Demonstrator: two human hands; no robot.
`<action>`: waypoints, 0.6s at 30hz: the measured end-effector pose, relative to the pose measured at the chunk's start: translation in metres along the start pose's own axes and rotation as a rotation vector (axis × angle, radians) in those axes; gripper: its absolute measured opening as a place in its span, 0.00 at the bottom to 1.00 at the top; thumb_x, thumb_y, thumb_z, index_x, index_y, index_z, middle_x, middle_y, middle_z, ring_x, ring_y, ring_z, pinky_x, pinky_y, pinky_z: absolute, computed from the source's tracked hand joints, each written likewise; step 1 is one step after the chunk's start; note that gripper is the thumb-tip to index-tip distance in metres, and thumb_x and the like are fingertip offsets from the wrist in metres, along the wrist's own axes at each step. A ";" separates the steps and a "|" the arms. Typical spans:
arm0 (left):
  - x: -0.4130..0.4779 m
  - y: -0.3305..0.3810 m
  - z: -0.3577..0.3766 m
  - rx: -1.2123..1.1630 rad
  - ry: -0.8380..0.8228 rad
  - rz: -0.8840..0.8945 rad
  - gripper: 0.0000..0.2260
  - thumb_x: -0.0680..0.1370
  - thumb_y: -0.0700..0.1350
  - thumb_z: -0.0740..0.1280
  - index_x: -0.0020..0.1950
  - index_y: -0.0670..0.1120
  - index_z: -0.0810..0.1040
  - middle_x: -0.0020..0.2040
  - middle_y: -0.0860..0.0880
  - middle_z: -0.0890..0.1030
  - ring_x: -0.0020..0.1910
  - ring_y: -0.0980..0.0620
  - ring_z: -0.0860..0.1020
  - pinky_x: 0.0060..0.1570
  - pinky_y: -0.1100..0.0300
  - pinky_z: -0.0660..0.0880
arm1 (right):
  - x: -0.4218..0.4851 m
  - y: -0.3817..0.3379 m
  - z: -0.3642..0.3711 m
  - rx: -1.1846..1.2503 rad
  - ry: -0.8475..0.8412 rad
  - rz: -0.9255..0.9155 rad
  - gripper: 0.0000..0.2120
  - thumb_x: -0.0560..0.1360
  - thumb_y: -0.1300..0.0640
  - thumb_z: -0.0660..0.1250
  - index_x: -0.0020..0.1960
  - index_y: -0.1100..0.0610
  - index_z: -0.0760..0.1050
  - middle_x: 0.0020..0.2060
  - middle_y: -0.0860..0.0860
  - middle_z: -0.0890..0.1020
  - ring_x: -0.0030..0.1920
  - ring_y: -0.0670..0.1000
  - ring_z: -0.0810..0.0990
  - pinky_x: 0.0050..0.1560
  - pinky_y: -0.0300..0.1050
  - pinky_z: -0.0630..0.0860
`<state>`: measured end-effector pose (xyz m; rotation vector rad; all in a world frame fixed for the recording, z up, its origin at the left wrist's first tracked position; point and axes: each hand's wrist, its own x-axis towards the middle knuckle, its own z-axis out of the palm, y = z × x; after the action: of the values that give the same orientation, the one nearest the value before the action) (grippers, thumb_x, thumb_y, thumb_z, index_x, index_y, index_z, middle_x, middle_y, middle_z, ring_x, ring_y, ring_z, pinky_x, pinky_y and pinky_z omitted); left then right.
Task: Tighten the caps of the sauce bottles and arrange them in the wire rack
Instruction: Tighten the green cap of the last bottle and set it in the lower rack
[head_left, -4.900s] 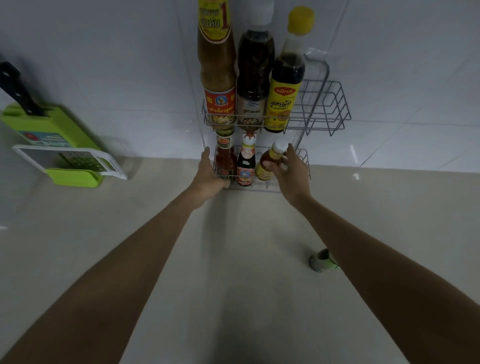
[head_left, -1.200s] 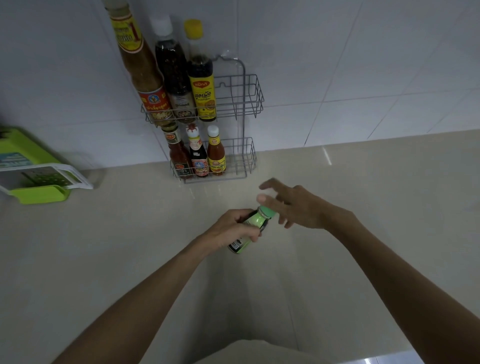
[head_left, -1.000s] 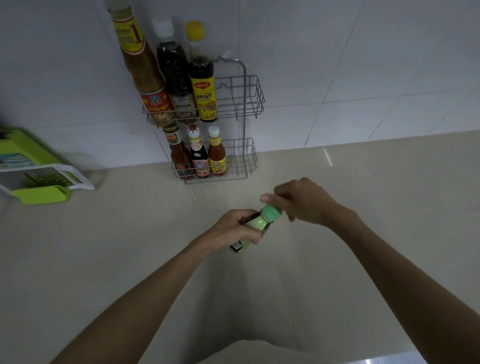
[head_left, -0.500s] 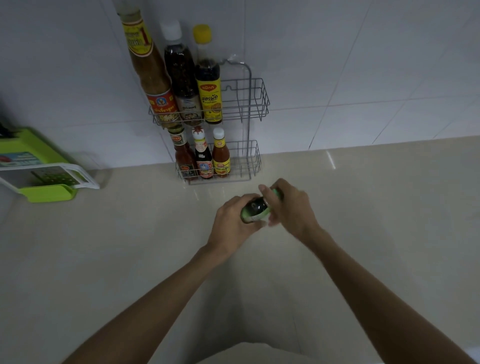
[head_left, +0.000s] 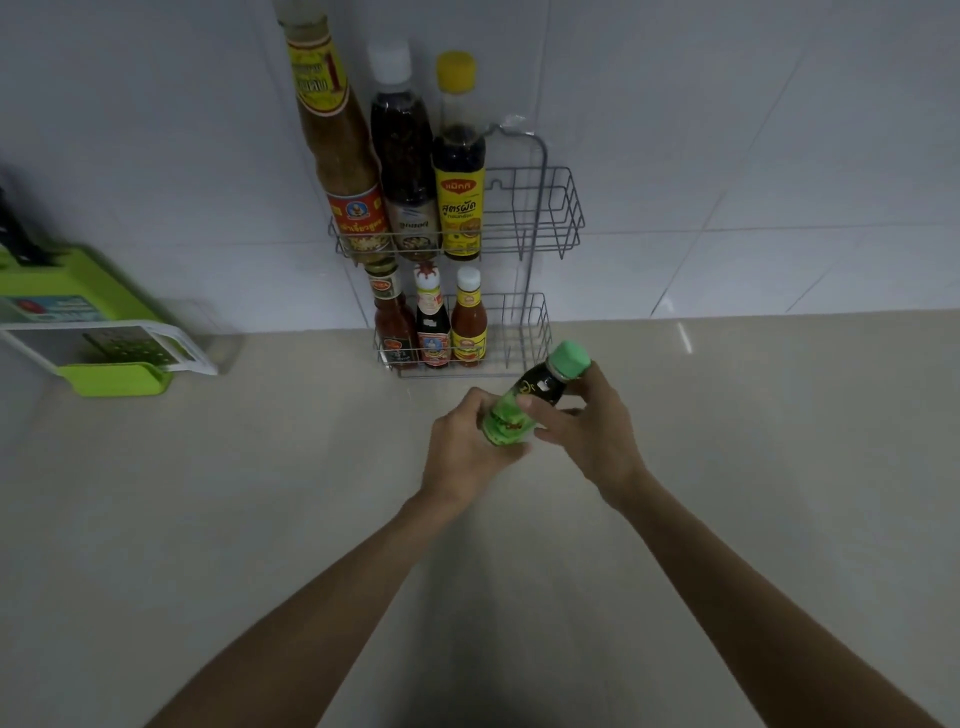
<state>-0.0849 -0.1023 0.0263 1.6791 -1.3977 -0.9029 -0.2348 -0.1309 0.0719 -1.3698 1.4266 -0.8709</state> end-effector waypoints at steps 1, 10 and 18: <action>0.006 -0.002 0.003 0.018 -0.021 0.003 0.21 0.65 0.45 0.80 0.52 0.46 0.75 0.47 0.52 0.81 0.45 0.55 0.80 0.41 0.70 0.73 | 0.005 0.003 0.003 0.012 0.016 0.000 0.26 0.68 0.51 0.77 0.62 0.54 0.72 0.51 0.49 0.81 0.47 0.52 0.83 0.46 0.52 0.84; 0.092 -0.021 -0.004 0.084 0.044 -0.069 0.41 0.70 0.39 0.73 0.78 0.45 0.55 0.76 0.45 0.62 0.75 0.46 0.62 0.73 0.47 0.63 | 0.116 -0.003 0.015 -0.143 0.116 -0.192 0.22 0.70 0.63 0.74 0.60 0.58 0.70 0.55 0.56 0.76 0.52 0.56 0.80 0.53 0.43 0.79; 0.107 -0.029 0.006 0.097 0.050 -0.088 0.39 0.71 0.37 0.72 0.78 0.42 0.56 0.75 0.43 0.62 0.73 0.45 0.62 0.73 0.51 0.63 | 0.161 0.027 0.045 -0.358 -0.085 -0.157 0.22 0.68 0.62 0.73 0.60 0.57 0.71 0.53 0.58 0.79 0.53 0.59 0.79 0.53 0.52 0.77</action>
<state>-0.0609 -0.2056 -0.0077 1.8361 -1.3625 -0.8477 -0.1897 -0.2816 0.0088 -1.7849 1.4716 -0.6655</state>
